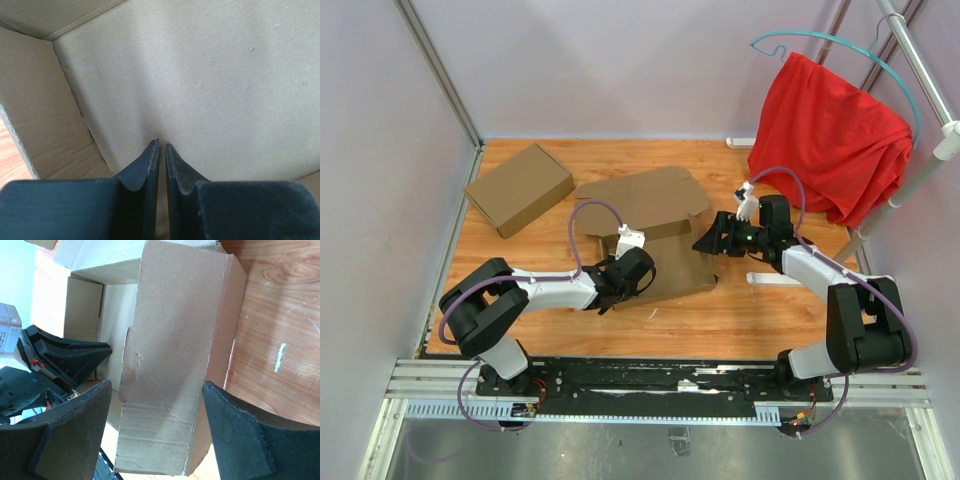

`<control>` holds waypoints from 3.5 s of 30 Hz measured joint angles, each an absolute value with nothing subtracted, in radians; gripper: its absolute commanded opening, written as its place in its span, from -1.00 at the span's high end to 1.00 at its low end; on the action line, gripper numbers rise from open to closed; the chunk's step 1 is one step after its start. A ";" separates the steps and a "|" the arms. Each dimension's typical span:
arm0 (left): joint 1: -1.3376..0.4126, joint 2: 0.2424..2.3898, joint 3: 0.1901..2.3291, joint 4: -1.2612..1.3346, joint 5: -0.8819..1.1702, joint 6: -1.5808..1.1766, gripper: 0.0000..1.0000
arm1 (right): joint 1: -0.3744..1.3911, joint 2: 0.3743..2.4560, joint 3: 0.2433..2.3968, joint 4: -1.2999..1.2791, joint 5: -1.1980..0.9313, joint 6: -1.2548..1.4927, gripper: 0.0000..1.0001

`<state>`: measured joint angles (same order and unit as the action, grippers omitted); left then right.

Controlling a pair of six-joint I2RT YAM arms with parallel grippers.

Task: Fold the paper box

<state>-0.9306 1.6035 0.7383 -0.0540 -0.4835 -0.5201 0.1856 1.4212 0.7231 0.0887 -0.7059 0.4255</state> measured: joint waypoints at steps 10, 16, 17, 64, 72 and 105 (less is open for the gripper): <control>-0.931 1.601 0.732 -0.046 -0.484 -0.520 0.71 | 0.142 1.421 0.674 0.223 -0.771 0.521 -0.38; -0.931 1.601 0.732 -0.045 -0.484 -0.520 0.71 | 0.130 1.433 0.672 0.257 -0.786 0.547 -0.08; -0.931 1.601 0.732 -0.045 -0.484 -0.521 0.72 | 0.129 1.441 0.672 0.259 -0.786 0.550 -0.01; -0.931 1.481 0.649 -0.088 -0.416 -0.558 0.74 | 0.531 1.630 0.974 -0.404 -0.074 0.288 0.79; -0.932 1.477 0.653 -0.096 -0.403 -0.557 0.73 | 0.618 1.719 1.076 -0.493 0.171 0.319 0.95; -0.931 1.162 0.699 -0.418 -0.490 -0.651 0.68 | 0.664 1.843 1.138 -0.488 0.488 0.331 0.03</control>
<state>-0.9314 1.1622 0.6991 -0.4179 -0.4900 -0.6514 0.6643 1.8431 1.1378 -0.4885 0.4881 0.3305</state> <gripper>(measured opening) 0.157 0.307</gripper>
